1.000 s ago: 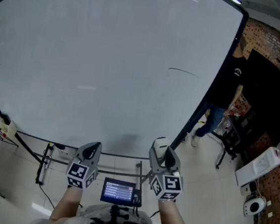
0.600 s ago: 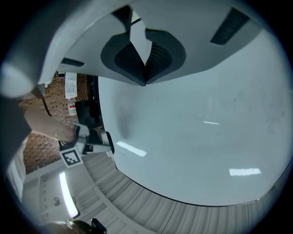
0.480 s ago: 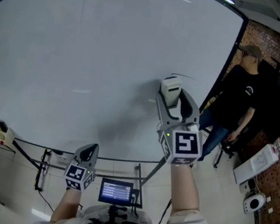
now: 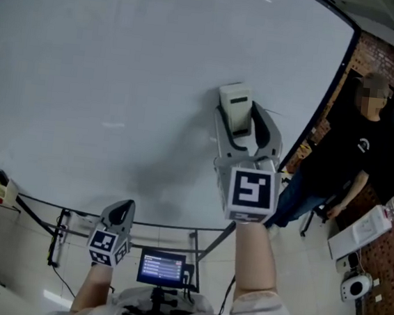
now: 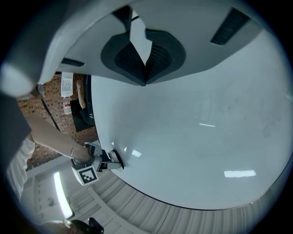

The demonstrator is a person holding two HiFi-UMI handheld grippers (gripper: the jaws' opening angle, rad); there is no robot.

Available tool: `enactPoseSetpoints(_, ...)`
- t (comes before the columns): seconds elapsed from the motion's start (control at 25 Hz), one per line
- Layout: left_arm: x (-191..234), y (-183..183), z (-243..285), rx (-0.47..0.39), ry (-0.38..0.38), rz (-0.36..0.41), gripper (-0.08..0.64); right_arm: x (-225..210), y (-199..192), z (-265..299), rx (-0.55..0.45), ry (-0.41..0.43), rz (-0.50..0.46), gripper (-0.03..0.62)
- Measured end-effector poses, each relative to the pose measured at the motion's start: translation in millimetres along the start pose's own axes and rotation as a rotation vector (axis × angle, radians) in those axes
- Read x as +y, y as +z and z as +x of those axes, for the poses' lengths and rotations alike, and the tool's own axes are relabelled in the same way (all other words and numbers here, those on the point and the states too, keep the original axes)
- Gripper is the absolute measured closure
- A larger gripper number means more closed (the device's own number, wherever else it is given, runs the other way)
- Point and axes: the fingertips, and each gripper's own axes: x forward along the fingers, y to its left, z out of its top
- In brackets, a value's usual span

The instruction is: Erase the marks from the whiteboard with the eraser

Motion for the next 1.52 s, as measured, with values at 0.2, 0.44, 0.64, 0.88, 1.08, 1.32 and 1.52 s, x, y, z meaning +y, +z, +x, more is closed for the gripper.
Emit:
enactPoseSetpoints(0.2, -6.2, -1.1, 5.7, 0.008, -0.014, -0.005, 0.566, -59.5, -21.4, -15.8, 0.053, -0.104, 0.063, 0.328)
enactPoseSetpoints(0.44, -12.8, -2.7, 7.5, 0.016, -0.026, -0.004, 0.566, -138.0, -57.3, -44.1, 0.091, -0.254, 0.193, 0.328)
enactPoseSetpoints(0.64, -11.5, -5.9, 6.0, 0.017, -0.026, -0.005, 0.566, -149.0, -59.9, -57.8, 0.101, -0.321, 0.214, 0.33)
enactPoseSetpoints(0.88, -11.7, -5.2, 5.2, 0.019, -0.011, -0.012, 0.566, -61.2, -4.6, -32.1, 0.001, -0.078, 0.187, 0.33)
enactPoseSetpoints(1.08, 1.3, -11.3, 0.0, 0.023, 0.011, -0.018, 0.566, 25.0, 18.8, 1.6, -0.036, 0.089, 0.025, 0.33)
enactPoseSetpoints(1.32, 10.1, -14.4, -1.4, 0.027, 0.027, -0.023, 0.566, 15.2, 10.9, 4.5, -0.056, 0.023, 0.022, 0.328)
enactPoseSetpoints(1.52, 3.2, -16.3, 2.8, 0.036, 0.015, -0.022, 0.566, -44.6, -14.2, -12.3, -0.011, -0.095, 0.069, 0.328)
